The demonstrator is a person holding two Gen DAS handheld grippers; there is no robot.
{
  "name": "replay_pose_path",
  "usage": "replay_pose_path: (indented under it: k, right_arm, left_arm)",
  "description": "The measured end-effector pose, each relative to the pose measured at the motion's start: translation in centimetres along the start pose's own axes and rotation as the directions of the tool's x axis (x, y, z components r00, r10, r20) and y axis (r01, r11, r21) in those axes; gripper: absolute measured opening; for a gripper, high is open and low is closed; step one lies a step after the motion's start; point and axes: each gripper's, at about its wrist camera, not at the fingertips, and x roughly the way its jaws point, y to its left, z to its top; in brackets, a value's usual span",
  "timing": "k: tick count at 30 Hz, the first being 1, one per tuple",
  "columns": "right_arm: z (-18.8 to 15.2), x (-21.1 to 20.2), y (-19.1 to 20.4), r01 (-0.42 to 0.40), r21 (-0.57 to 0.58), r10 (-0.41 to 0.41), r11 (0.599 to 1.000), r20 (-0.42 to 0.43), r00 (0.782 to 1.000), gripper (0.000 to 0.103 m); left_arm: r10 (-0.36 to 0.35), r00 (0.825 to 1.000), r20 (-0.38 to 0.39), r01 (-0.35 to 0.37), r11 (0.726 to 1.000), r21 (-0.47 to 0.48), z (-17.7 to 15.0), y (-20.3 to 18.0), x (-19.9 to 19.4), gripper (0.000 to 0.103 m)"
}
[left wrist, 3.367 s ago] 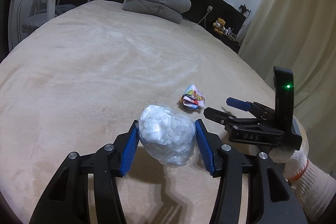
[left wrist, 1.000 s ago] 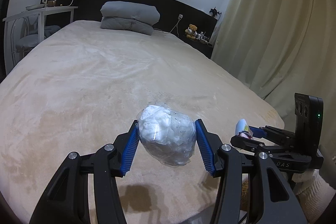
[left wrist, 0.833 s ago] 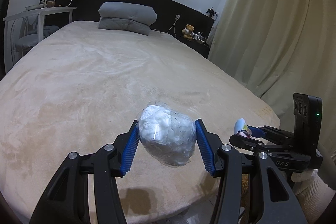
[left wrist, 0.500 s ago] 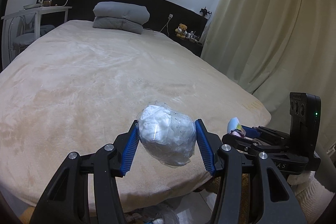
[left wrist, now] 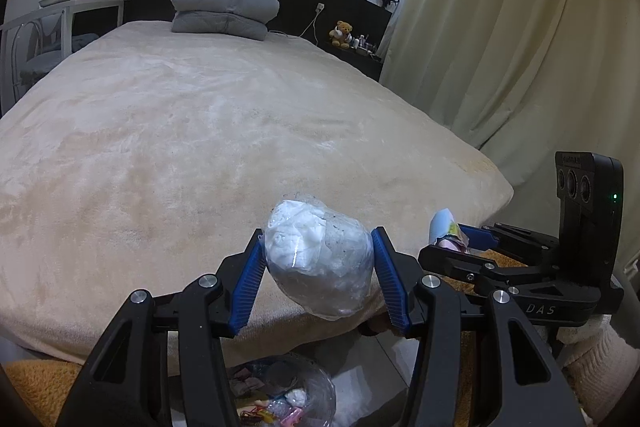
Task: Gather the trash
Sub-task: 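Carry the white bag and colorful packet down over the clear bag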
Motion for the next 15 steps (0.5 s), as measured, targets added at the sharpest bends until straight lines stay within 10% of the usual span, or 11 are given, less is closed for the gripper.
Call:
replay_pose_path:
  k: [15]
  right_arm:
    - [-4.1,3.9,-0.4,-0.046,0.138,0.079,0.989,-0.245,0.966,0.058]
  left_arm:
    - [-0.001,0.975,-0.223,-0.006,1.000,-0.030,-4.7,0.5,3.3,0.052]
